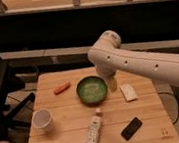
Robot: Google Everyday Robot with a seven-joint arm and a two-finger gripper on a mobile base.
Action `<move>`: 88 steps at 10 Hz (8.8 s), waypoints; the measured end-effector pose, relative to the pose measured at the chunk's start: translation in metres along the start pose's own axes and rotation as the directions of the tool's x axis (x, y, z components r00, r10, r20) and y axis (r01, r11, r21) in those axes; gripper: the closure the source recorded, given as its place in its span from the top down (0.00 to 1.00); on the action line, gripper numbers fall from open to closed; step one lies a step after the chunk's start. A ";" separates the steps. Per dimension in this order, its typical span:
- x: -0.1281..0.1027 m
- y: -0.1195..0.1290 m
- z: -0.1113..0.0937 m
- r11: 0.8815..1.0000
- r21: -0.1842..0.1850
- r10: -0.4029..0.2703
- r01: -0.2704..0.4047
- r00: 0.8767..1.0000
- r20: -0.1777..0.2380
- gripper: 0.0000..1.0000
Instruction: Place the pepper in the ceramic bowl
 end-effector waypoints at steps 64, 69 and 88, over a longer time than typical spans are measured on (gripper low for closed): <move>-0.198 -0.169 0.175 0.724 0.084 -0.678 0.685 0.685 0.267 0.80; -0.198 -0.165 0.193 0.713 0.059 -0.679 0.698 0.668 0.304 0.80; -0.199 -0.159 0.219 0.716 0.034 -0.664 0.697 0.666 0.341 0.50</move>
